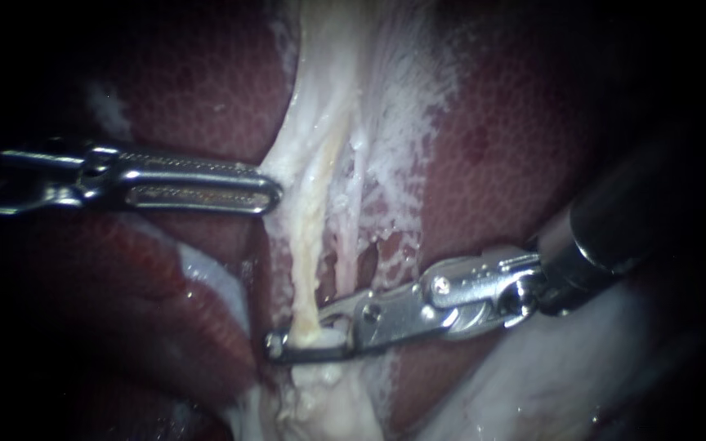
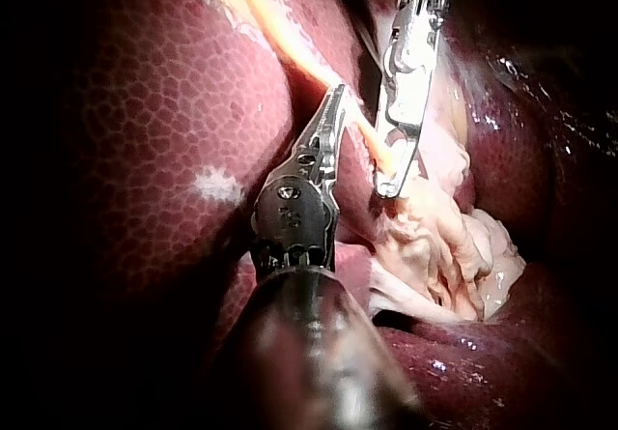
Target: Clipping first clip left tube
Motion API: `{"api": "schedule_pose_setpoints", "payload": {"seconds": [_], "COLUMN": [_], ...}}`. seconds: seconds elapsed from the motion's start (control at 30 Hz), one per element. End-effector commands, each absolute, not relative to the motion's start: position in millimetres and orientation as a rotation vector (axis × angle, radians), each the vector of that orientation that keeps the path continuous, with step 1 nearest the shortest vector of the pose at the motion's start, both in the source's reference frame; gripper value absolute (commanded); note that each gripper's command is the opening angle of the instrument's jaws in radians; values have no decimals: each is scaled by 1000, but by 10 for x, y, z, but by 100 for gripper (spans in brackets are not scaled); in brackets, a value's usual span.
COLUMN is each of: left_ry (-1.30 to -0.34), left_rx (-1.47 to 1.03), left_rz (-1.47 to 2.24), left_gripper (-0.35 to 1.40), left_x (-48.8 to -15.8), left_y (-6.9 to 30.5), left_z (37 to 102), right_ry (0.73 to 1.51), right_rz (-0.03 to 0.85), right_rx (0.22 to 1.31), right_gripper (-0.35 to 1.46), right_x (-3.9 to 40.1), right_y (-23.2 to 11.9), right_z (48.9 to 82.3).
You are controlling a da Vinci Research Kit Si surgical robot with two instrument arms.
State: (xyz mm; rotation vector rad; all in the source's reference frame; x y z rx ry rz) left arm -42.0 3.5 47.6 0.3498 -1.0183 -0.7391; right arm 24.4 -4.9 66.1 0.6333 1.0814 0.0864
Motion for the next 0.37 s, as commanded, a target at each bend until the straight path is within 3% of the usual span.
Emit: {"api": "schedule_pose_setpoints", "payload": {"seconds": [0.03, 0.37], "left_ry": [-1018, -1018], "left_rx": [351, 351], "left_rz": [-739, -739], "left_gripper": [-35, -35], "left_x": [-419, -420], "left_y": [35, 36], "left_z": [476, 477], "right_ry": [1082, 1081], "right_rz": [85, 84], "right_rx": [634, 647], "right_gripper": [-35, -32], "right_x": [244, 243], "right_y": [-49, -50], "right_z": [660, 660]}}
